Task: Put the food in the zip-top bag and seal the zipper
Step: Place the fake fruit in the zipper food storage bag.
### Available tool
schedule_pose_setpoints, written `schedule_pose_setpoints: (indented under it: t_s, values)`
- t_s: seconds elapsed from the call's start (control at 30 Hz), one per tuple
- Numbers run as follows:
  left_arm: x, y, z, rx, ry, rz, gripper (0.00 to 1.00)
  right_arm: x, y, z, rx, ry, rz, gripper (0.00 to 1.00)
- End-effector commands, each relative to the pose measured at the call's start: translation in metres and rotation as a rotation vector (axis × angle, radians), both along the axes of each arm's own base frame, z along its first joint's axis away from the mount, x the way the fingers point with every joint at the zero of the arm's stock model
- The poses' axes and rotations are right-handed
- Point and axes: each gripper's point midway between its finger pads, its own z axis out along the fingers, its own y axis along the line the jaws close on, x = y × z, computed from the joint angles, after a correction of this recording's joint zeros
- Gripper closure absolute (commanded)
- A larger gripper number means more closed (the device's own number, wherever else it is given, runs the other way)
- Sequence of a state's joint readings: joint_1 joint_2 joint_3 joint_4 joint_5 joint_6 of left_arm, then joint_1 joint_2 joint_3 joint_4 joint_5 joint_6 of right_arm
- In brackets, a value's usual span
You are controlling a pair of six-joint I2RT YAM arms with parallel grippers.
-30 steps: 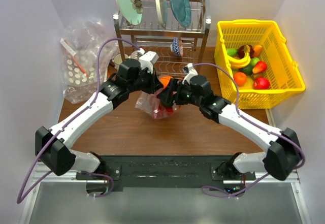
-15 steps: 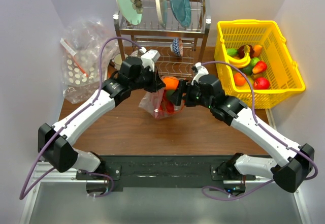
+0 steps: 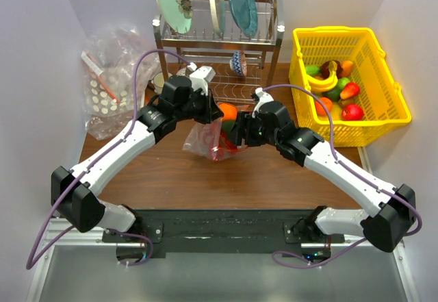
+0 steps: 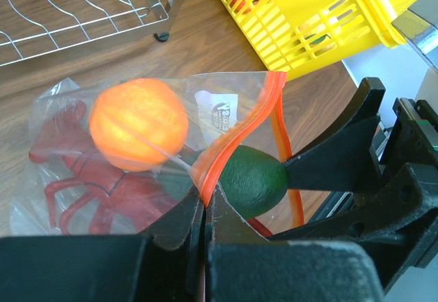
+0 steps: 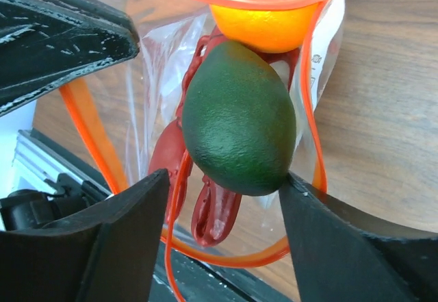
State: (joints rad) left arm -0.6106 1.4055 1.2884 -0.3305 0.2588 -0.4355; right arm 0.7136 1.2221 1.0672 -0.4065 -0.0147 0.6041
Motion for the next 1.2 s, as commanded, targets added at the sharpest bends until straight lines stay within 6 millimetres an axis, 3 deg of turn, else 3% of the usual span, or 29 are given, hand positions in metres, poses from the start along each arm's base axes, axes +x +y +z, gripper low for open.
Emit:
schedule_pose_setpoints:
  t_s: [0.0, 0.13, 0.23, 0.33, 0.4, 0.47, 0.53, 0.6, 0.73, 0.87, 1.17]
  values:
    - [0.003, -0.008, 0.039, -0.096, -0.078, -0.018, 1.00, 0.009, -0.004, 0.015, -0.022, -0.045, -0.034, 0.25]
    - [0.002, -0.008, 0.041, -0.098, -0.083, -0.022, 1.00, 0.020, -0.010, 0.012, -0.037, -0.070, -0.099, 0.18]
    - [0.001, -0.007, 0.041, -0.096, -0.081, -0.023, 1.00, 0.029, -0.013, 0.013, -0.039, -0.091, -0.142, 0.19]
    - [0.000, -0.008, 0.042, -0.102, -0.079, -0.028, 1.00, 0.035, -0.011, 0.012, -0.030, -0.099, -0.170, 0.28]
    - [-0.001, -0.009, 0.042, -0.106, -0.077, -0.033, 1.00, 0.037, -0.010, 0.011, -0.012, -0.104, -0.179, 0.39]
    - [-0.002, -0.008, 0.042, -0.107, -0.076, -0.032, 1.00, 0.039, -0.007, 0.010, 0.022, -0.112, -0.188, 0.41]
    - [-0.003, -0.008, 0.040, -0.105, -0.072, -0.034, 1.00, 0.041, -0.003, 0.018, 0.073, -0.138, -0.193, 0.39]
    - [-0.004, -0.008, 0.038, -0.108, -0.068, -0.037, 1.00, 0.041, -0.002, 0.013, 0.081, -0.130, -0.193, 0.30]
    - [-0.007, -0.010, 0.037, -0.122, -0.062, -0.047, 1.00, 0.043, 0.007, 0.009, 0.095, -0.117, -0.175, 0.22]
    - [-0.010, -0.014, 0.038, -0.139, -0.057, -0.067, 1.00, 0.045, 0.012, 0.002, 0.104, -0.096, -0.171, 0.23]
    - [-0.014, -0.016, 0.038, -0.143, -0.057, -0.077, 1.00, 0.057, -0.004, -0.003, 0.153, -0.115, -0.325, 0.25]
